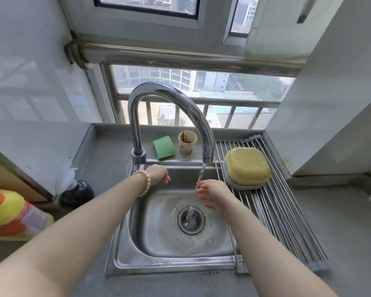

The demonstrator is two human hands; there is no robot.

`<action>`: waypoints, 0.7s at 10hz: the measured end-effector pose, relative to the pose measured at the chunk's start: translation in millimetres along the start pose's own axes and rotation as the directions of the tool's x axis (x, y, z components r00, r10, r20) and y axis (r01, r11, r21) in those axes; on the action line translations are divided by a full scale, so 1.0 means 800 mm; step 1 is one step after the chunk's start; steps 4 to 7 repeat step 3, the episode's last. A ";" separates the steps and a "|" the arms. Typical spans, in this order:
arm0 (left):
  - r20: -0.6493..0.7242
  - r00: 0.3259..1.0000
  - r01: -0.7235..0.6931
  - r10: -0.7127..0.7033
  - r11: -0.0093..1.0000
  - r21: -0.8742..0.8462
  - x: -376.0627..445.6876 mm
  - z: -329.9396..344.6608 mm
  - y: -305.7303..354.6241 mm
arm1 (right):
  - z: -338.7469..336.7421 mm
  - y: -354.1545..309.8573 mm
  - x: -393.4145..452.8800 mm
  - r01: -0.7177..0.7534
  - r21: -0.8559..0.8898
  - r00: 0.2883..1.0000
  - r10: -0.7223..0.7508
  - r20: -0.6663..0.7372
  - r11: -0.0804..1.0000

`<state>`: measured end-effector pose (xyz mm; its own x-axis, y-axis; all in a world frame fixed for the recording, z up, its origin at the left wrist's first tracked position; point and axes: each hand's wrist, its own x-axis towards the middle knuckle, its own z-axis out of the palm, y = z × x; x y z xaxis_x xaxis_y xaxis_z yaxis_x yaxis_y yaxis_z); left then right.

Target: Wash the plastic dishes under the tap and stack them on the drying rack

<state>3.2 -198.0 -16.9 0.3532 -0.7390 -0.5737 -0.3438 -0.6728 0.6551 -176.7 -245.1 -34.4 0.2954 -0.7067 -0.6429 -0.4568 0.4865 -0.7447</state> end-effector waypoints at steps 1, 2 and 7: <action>0.017 1.000 -0.008 0.008 1.000 0.015 0.001 0.009 -0.004 | -0.010 -0.002 -0.001 0.030 0.000 1.000 -0.030 0.001 1.000; 0.156 0.988 0.005 -0.021 0.995 0.102 -0.009 0.021 -0.019 | -0.012 0.005 -0.005 0.011 -0.030 1.000 -0.011 0.020 0.999; 0.197 0.980 -0.063 -0.002 0.943 0.326 -0.038 0.040 -0.029 | -0.002 0.028 -0.011 0.018 -0.188 0.997 -0.033 -0.075 0.982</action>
